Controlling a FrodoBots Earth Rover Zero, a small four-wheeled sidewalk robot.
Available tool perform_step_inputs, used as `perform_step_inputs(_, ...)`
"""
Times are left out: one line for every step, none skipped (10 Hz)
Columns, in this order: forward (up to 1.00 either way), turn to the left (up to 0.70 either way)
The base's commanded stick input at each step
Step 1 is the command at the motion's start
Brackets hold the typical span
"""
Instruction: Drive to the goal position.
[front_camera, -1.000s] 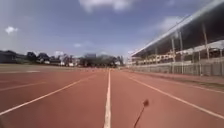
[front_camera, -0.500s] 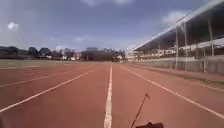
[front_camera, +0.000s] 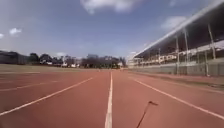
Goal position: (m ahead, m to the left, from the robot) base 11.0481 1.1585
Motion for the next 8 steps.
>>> perform_step_inputs(0.7, 0.0)
perform_step_inputs(0.7, 0.0)
perform_step_inputs(0.7, 0.0)
perform_step_inputs(0.7, 0.0)
perform_step_inputs(0.7, 0.0)
perform_step_inputs(0.7, 0.0)
perform_step_inputs(0.7, 0.0)
perform_step_inputs(0.7, 0.0)
